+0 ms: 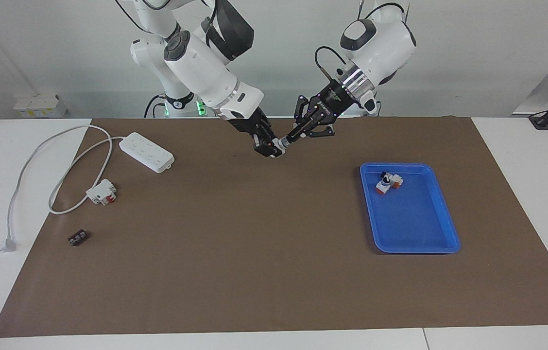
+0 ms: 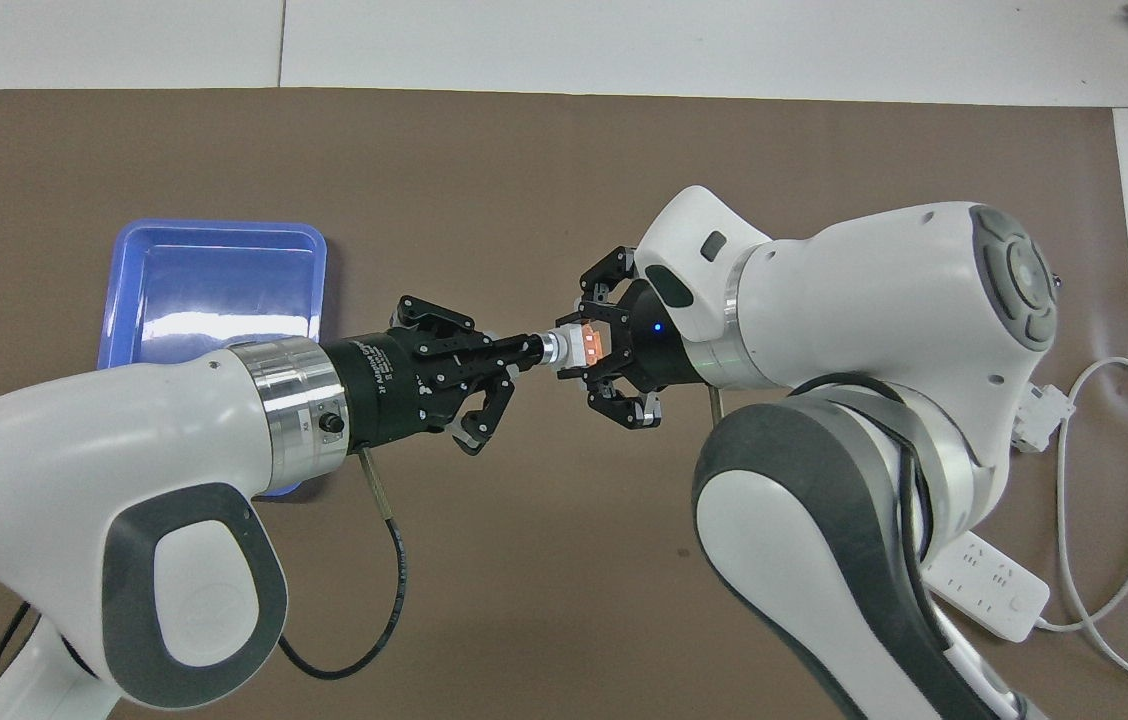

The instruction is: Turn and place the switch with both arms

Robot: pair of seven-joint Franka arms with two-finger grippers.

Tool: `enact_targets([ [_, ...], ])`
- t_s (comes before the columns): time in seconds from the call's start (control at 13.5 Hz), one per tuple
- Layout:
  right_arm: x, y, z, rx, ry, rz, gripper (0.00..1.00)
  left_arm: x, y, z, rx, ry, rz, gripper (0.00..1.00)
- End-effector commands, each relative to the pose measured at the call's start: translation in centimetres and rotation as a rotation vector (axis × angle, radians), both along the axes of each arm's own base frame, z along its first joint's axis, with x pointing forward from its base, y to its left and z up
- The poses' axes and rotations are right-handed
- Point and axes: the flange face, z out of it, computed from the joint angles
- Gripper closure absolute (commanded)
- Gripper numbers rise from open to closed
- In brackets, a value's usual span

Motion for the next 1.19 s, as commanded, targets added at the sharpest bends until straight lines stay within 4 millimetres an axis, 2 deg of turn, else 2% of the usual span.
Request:
enact_targets([
  [0.0, -0.5, -0.1, 0.8, 0.03, -0.003, -0.025, 1.0, -0.5, 1.4, -1.2, -0.037, 0.151, 0.139, 1.0],
  [0.15, -0.5, -0.1, 0.8, 0.032, -0.002, -0.025, 1.0, -0.2, 2.1, -1.3, -0.058, 0.218, 0.209, 1.0],
  [0.89, -0.5, -0.2, 0.8, 0.032, 0.001, -0.029, 1.0, 0.0, 2.4, -1.3, -0.051, 0.205, 0.221, 1.0],
  [0.96, -0.6, -0.1, 0.8, 0.031, 0.003, -0.03, 0.77, 0.0, 2.3, -1.3, -0.032, 0.193, 0.213, 1.0],
  [1.04, -0.6, -0.1, 0.9, 0.032, 0.004, -0.036, 0.01, 0.0, 2.2, -1.3, -0.014, 0.181, 0.204, 1.0],
  [1.11, -0.6, -0.1, 1.0, 0.032, 0.004, -0.035, 0.0, 0.0, 2.1, -1.3, 0.01, 0.163, 0.191, 1.0],
])
